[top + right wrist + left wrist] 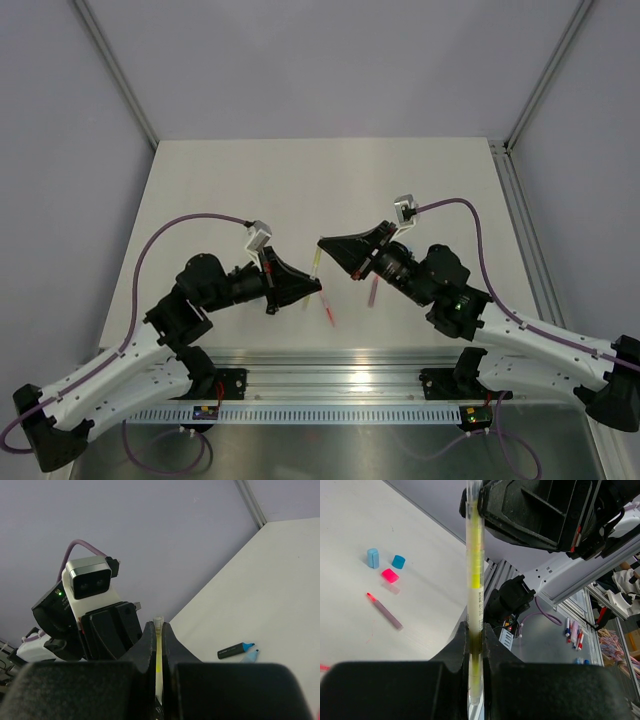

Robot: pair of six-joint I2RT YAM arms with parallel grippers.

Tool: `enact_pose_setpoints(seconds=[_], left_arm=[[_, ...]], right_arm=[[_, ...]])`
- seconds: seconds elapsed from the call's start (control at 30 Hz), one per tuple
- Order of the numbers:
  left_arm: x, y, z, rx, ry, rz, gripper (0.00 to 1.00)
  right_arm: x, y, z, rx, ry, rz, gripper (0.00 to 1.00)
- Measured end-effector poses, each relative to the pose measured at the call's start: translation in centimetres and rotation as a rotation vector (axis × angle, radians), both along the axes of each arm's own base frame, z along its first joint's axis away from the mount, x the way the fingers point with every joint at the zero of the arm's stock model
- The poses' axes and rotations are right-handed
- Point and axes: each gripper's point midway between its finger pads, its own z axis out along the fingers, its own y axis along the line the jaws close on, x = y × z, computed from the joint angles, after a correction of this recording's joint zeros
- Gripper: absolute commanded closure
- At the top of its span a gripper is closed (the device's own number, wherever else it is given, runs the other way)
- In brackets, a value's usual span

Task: Insert the pens into the pen caps
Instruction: Insert the pen cap onto the pen.

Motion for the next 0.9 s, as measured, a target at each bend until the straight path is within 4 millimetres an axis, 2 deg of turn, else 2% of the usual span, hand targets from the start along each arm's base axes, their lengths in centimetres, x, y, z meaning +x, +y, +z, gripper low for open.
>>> enact_pose_setpoints(seconds=[0.3, 0.7, 0.9], left_arm=[[-1.1, -0.5, -0.3, 0.022, 0.062, -0.072, 1.0], [-2.9, -0.8, -3.1, 0.122, 0.197, -0.157, 1.0], [-3.5, -0.6, -3.9, 0.165, 0.227, -0.181, 1.0]], right_arm=[[-1.2, -0.4, -0.6, -0.028, 0.02, -0.006, 1.0], [-2.7, -0.4, -4.7, -0.055, 0.093, -0.046, 1.0], [-3.2, -1.0, -5.9, -0.029, 0.134, -0.048, 1.0]])
